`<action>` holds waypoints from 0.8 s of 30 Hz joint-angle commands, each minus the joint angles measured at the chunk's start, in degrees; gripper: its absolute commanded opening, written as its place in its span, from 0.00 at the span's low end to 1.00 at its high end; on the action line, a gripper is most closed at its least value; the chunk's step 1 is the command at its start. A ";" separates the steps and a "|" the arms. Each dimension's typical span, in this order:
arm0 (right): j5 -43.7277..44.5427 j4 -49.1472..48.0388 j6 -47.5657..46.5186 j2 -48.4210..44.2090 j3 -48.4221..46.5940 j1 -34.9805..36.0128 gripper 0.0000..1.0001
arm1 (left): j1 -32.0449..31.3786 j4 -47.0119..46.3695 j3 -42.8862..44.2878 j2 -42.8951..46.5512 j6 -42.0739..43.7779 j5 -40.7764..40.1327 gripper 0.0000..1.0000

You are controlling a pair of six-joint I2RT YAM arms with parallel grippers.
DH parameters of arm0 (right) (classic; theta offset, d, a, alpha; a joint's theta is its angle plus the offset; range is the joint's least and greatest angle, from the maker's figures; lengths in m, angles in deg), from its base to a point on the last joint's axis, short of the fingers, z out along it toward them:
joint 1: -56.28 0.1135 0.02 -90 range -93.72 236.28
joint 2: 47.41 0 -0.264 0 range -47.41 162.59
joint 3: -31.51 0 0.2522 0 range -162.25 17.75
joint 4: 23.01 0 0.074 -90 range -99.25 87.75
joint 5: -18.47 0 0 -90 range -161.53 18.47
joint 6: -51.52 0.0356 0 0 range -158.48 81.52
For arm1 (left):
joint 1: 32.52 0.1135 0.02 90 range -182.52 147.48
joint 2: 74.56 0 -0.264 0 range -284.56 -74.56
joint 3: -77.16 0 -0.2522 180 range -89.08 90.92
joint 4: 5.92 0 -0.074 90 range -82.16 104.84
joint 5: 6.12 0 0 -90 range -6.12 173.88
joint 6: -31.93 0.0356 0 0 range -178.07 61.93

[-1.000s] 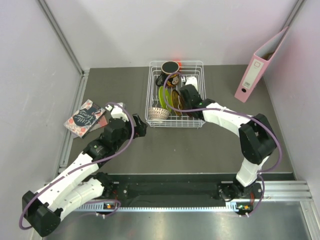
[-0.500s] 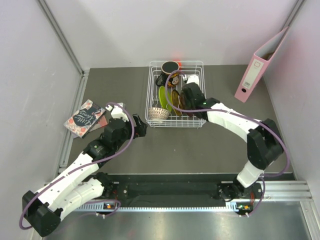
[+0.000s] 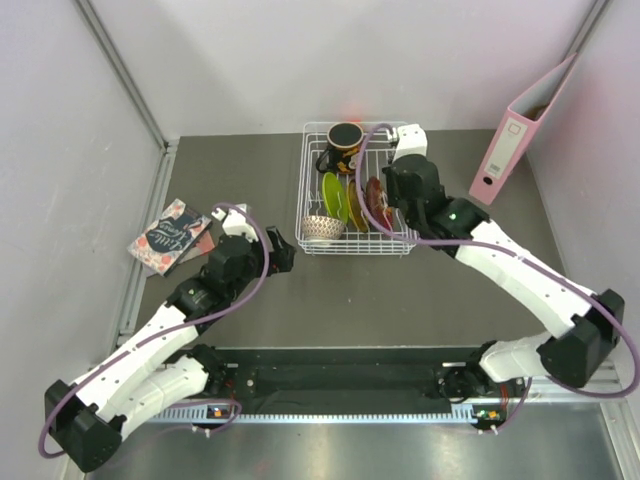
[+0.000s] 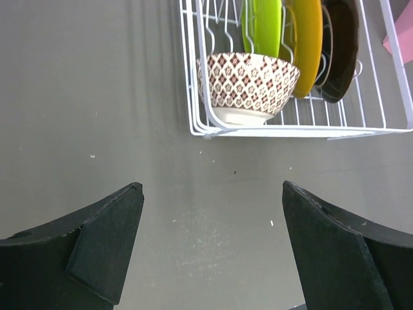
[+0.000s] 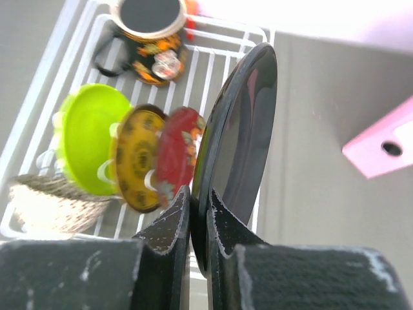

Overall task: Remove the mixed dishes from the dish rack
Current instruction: Pick up the plate from the dish rack, then place the plate at the center of the board.

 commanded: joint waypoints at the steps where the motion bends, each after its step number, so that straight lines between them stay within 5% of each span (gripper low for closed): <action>1: 4.22 -0.88 -4.99 -5.34 -1.84 5.86 0.00 | -0.16 -1.60 4.24 -0.91 0.16 -0.31 0.93; 7: 5.71 -6.14 -16.29 -11.23 6.91 18.77 0.00 | -0.07 1.21 8.46 -2.93 2.53 -2.76 0.94; 15: 23.37 -31.25 -41.80 -18.27 28.38 44.85 0.00 | -0.07 9.11 20.58 -8.82 7.80 -5.75 0.99; 24: 31.38 -48.50 -68.87 -17.58 40.78 59.82 0.00 | 0.02 15.80 30.09 -11.99 13.51 -3.06 0.99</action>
